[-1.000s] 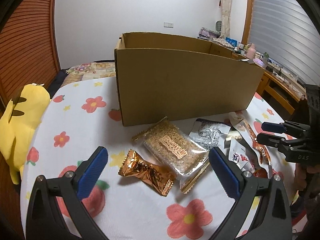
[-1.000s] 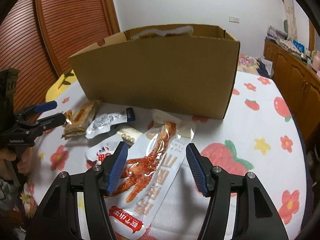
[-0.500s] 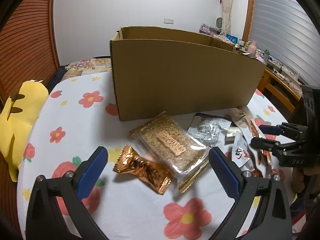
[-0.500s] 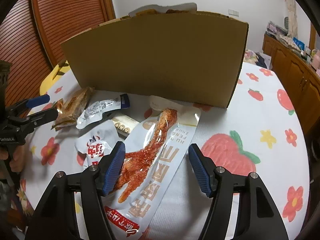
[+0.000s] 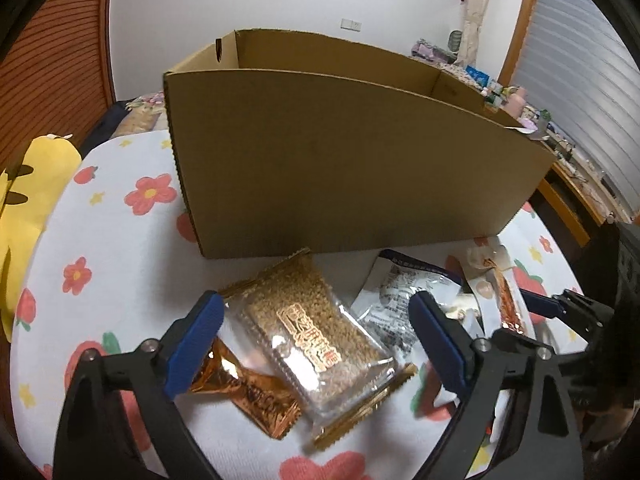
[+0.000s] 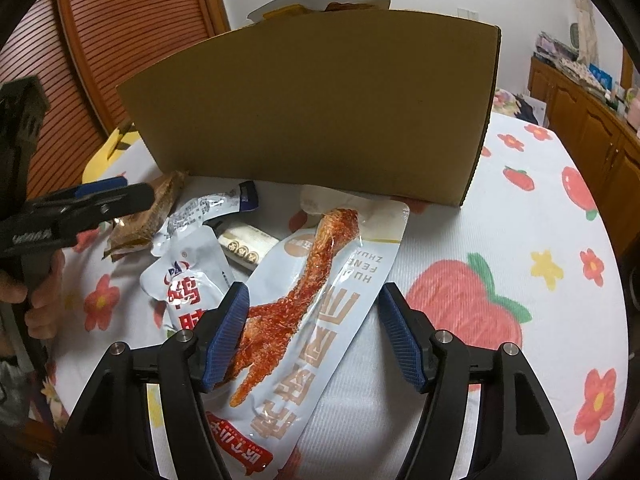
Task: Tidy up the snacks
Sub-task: 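Move the left tool to the sesame bar while the right tool approaches the chicken-feet pack, then close the left tool on the sesame bar while the right tool grasps the chicken-feet pack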
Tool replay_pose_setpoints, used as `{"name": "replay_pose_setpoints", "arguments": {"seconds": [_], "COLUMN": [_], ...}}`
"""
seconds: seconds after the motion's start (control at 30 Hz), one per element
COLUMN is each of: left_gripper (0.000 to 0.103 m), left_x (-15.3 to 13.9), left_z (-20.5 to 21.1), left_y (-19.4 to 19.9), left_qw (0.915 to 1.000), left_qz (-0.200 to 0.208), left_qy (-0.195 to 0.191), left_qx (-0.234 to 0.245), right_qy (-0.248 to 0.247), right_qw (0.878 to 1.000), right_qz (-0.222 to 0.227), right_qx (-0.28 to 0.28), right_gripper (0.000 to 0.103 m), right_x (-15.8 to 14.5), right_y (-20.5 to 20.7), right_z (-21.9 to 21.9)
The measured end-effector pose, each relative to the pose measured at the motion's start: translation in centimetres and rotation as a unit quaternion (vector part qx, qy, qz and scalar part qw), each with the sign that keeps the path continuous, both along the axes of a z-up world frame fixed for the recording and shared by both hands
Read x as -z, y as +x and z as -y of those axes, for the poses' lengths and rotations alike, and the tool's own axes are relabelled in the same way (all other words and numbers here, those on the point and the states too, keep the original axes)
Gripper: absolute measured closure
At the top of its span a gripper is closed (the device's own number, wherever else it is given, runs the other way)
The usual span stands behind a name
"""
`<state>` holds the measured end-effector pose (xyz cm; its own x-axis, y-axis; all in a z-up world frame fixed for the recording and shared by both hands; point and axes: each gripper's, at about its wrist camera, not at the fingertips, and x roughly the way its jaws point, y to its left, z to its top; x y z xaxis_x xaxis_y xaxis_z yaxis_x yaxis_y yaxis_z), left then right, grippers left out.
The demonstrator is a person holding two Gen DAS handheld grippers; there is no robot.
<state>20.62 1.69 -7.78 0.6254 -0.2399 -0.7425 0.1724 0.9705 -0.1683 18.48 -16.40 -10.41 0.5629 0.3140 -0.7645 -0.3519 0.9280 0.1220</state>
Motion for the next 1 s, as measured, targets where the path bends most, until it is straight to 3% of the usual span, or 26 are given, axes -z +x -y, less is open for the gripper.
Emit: {"name": "replay_pose_setpoints", "arguments": {"seconds": [0.2, 0.33, 0.47, 0.53, 0.6, 1.0], "left_gripper": [0.029, 0.029, 0.037, 0.05, 0.053, 0.054], "left_x": [0.9, 1.4, 1.5, 1.5, 1.5, 1.7], "left_z": [0.3, 0.1, 0.1, 0.1, 0.2, 0.3], "left_y": [0.7, 0.5, 0.3, 0.2, 0.1, -0.7], "left_qw": [0.9995, 0.9994, 0.9994, 0.9993, 0.9992, 0.999], "left_qz": [-0.023, -0.03, -0.032, -0.033, -0.032, -0.03], "left_qy": [0.019, 0.016, 0.017, 0.018, 0.023, 0.032], "left_qx": [-0.012, -0.006, 0.0, 0.003, 0.004, 0.012], "right_qy": [-0.003, -0.005, -0.004, -0.004, -0.004, -0.005], "right_qw": [1.0, 1.0, 1.0, 1.0, 1.0, 1.0], "right_qz": [0.001, 0.002, 0.002, 0.002, 0.003, 0.003], "right_qx": [0.0, 0.001, 0.001, 0.001, 0.001, 0.001], "right_gripper": [0.034, 0.035, 0.035, 0.035, 0.035, 0.035], "right_x": [0.0, 0.0, 0.0, 0.1, 0.0, 0.1], "right_y": [0.1, 0.0, 0.0, 0.0, 0.0, 0.0], "right_z": [-0.2, -0.2, -0.4, -0.4, -0.3, -0.3]}}
